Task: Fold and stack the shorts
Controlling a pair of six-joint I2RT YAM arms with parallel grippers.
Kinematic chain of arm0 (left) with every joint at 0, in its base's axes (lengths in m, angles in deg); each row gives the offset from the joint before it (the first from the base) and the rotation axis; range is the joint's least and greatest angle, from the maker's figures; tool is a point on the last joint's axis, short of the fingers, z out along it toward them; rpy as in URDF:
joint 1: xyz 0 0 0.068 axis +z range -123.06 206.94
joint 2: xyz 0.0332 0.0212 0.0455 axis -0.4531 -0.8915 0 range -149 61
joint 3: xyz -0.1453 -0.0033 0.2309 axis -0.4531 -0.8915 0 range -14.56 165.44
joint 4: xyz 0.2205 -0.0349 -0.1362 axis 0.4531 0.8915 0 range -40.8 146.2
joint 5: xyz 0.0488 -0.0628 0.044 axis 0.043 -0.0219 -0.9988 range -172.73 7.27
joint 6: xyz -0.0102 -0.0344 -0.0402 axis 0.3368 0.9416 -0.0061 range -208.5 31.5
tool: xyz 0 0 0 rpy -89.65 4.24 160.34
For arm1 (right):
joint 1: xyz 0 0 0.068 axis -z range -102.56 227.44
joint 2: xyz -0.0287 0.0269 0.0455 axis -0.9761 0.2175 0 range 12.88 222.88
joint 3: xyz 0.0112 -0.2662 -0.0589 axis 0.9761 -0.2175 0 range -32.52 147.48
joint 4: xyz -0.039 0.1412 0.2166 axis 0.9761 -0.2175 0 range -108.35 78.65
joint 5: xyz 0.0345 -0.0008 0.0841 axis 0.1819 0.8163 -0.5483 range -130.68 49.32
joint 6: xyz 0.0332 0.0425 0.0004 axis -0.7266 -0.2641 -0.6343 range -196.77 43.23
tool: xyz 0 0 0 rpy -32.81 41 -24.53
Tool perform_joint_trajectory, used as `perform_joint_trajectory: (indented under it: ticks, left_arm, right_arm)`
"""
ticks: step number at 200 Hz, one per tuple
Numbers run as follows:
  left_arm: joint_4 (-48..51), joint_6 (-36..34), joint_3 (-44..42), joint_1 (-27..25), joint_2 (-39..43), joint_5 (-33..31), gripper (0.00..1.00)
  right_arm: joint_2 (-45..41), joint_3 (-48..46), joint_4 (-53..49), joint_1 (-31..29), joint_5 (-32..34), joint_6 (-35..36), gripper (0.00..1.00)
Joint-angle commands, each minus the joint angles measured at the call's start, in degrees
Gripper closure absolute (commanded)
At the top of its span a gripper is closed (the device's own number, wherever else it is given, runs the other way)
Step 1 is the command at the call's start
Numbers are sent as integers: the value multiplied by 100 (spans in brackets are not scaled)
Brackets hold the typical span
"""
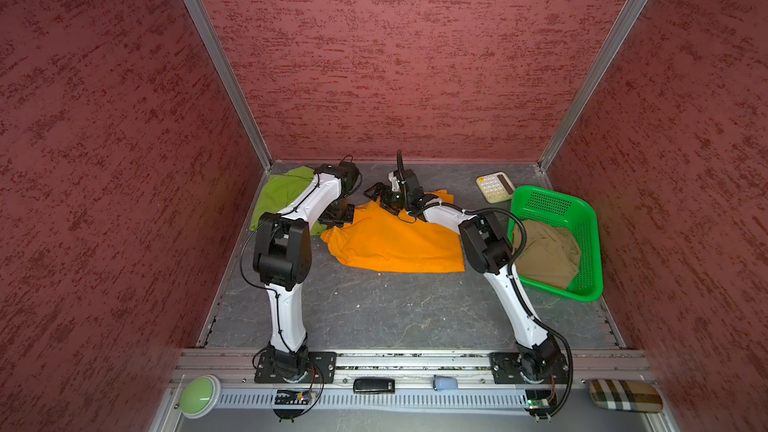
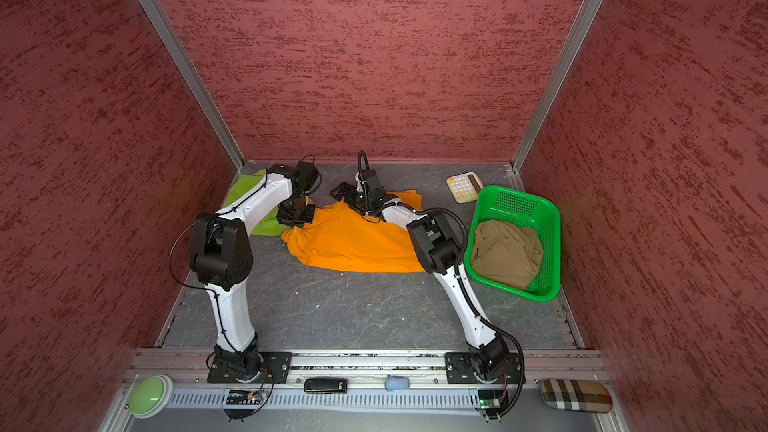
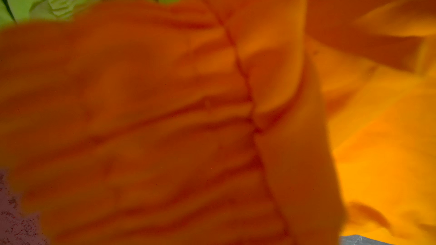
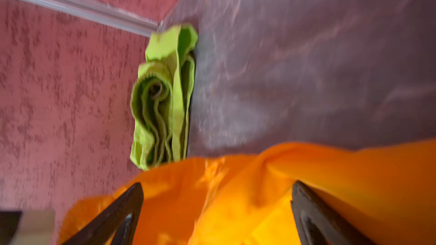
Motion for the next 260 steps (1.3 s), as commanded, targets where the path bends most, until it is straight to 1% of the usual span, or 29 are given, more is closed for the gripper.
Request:
perform_joint_trajectory:
  ticks: [1, 38, 50, 65, 74, 82, 89, 107, 128, 142, 161, 174, 194, 233, 260]
  left_arm:
    - [-73, -50, -16, 53, 82, 61, 100]
    - [-73, -37, 84, 61, -41, 97, 100]
    - [-98, -16, 120, 68, -63, 158, 100]
    - [-140, 30, 205, 134, -80, 447, 100]
    - [-167, 75, 270, 194, -81, 692, 100]
    - [-187, 106, 342, 242, -88, 869, 100]
    - [-187, 120, 425, 263, -111, 953, 100]
    - [-21, 121, 775, 272, -257, 938, 100]
    - [98, 122, 1109, 297, -392, 902, 100]
    - [112, 137, 1242, 299, -439, 1013, 100]
    - [121, 181, 1342, 257, -503, 1119, 100]
    - [105, 213, 1330, 224, -529, 1127, 100]
    - [86, 236, 1264, 219, -556, 1142, 100]
    - [42, 223, 1156, 233, -487, 1094, 100]
    - [33, 183, 1102, 263, -446, 1088, 100]
  right_arm:
    - [343, 629, -633, 212, 93, 65, 1]
    - [787, 1597, -1169, 352, 217, 98, 1]
    - [858, 1923, -1324, 387, 100, 135, 1]
    - [707, 2166, -1653, 390, 30, 401, 1]
    - [458, 2041, -1816, 389, 24, 612, 1]
    - [130, 1735, -1874, 384, 4, 748, 1]
    - [-242, 1270, -1791, 376, -7, 848, 1]
    - [-1360, -371, -1257, 350, 54, 1038, 1]
    - [-2488, -2234, -539, 292, -46, 1038, 1]
    - [-3037, -3225, -95, 155, -158, 1071, 1]
    - [-3472, -4134, 193, -123, -162, 1165, 1]
    - [-3706, -4603, 509, -342, -130, 1065, 1]
    - [-3841, -5045, 798, -671, -26, 895, 1]
    - [-3518, -5511, 1307, -1048, -85, 552, 1]
    - [-3515, -5785, 1219, -1192, 22, 592, 1]
